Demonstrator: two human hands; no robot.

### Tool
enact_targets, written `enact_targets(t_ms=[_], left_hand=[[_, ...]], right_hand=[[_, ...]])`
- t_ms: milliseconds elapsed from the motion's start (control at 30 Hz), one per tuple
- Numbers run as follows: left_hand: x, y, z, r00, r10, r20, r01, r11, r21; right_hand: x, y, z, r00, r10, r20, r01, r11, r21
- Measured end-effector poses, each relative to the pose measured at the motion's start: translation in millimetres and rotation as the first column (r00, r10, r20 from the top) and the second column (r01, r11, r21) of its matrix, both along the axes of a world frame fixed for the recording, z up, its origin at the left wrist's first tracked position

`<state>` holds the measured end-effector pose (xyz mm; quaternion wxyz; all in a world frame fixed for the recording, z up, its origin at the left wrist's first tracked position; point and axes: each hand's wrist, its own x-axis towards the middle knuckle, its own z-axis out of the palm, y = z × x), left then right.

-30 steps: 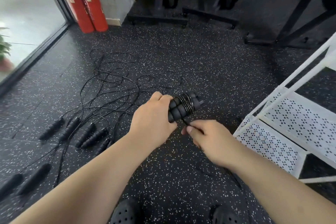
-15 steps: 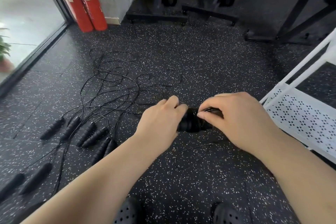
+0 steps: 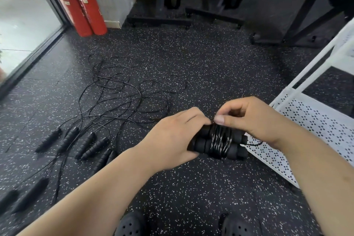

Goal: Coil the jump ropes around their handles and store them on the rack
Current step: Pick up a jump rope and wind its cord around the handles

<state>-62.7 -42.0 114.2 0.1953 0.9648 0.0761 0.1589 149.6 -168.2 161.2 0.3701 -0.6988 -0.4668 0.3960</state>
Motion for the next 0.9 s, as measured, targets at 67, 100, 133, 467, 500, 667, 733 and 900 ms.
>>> enact_targets(t_ms=[67, 100, 133, 467, 500, 667, 733, 900], left_hand=[[-0.8, -3.8, 2.3, 0.998, 0.039, 0.041, -0.034, 0.993, -0.109], [-1.5, -5.7, 3.8, 0.995, 0.076, 0.058, -0.065, 0.982, -0.178], [-2.0, -7.2, 5.9, 0.990, 0.120, 0.069, -0.099, 0.963, -0.250], [5.0, -2.6, 12.2, 0.861, 0.504, -0.065, -0.454, 0.704, -0.546], [4.6, 1.3, 12.6, 0.837, 0.540, -0.091, -0.496, 0.678, -0.542], [-0.5, 19.3, 7.4, 0.746, 0.637, -0.197, -0.666, 0.711, -0.224], [-1.1, 20.4, 2.4, 0.739, 0.637, -0.220, -0.661, 0.748, -0.053], [-3.4, 20.0, -4.0, 0.740, 0.625, -0.248, -0.600, 0.781, 0.174]], right_hand=[[-3.1, 0.7, -3.5, 0.993, -0.024, -0.112, 0.026, 0.999, 0.021], [-5.9, 2.3, -7.1, 0.983, -0.039, -0.177, 0.047, 0.998, 0.043], [-10.6, 4.6, -9.3, 0.974, -0.055, -0.219, 0.071, 0.995, 0.067], [-51.3, 20.4, -39.5, 0.980, -0.139, 0.145, 0.145, 0.989, -0.034], [-55.4, 20.4, -41.4, 0.981, -0.094, 0.172, 0.100, 0.995, -0.029], [-78.8, 12.1, -38.7, 0.906, 0.124, 0.405, -0.066, 0.986, -0.154], [-85.3, 6.9, -30.8, 0.820, 0.184, 0.542, -0.094, 0.977, -0.190], [-86.7, -3.0, 2.6, 0.633, 0.229, 0.740, -0.108, 0.972, -0.208]])
